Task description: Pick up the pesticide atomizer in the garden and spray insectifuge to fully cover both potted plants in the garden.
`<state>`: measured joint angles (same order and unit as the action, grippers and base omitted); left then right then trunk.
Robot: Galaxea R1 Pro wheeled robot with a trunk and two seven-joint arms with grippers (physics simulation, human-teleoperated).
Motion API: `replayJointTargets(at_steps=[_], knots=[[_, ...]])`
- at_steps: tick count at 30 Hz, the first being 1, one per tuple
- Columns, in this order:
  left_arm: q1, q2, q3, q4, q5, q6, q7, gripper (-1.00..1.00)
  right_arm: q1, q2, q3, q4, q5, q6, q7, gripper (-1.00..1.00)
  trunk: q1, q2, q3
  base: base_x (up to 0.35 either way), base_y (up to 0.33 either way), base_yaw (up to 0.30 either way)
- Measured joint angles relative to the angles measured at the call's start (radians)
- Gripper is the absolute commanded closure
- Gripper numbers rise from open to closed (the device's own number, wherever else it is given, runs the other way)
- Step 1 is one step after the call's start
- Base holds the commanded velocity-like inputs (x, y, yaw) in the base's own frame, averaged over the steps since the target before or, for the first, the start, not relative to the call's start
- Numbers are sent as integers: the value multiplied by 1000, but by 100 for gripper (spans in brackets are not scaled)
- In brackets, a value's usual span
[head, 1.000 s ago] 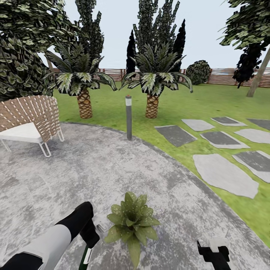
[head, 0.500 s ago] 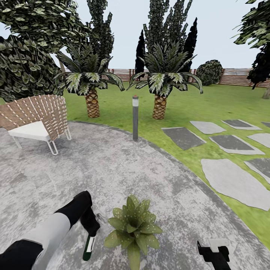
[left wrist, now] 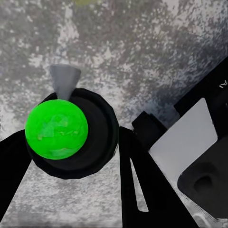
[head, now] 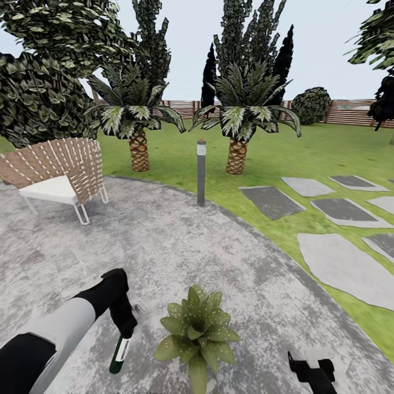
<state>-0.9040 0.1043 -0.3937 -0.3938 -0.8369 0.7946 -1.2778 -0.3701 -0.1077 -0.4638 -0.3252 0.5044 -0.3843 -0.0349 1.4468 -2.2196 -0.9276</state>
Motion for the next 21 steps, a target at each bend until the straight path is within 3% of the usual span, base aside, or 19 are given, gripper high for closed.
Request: replayJointTargets(at_steps=[4, 10, 21], knots=[[2, 6, 0, 5, 3, -66, -2, 100, 0, 0, 0, 0, 0, 0, 0, -100, 0, 0, 0, 0, 0, 160], [1, -2, -1, 4, -1, -69, -1, 100, 0, 0, -1, 0, -1, 0, 0, -100, 0, 0, 0, -6, -24, 13], [1, -3, -1, -1, -1, -67, 8, 100, 0, 0, -1, 0, -1, -1, 1, -100, 0, 0, 0, -90, -233, 2]])
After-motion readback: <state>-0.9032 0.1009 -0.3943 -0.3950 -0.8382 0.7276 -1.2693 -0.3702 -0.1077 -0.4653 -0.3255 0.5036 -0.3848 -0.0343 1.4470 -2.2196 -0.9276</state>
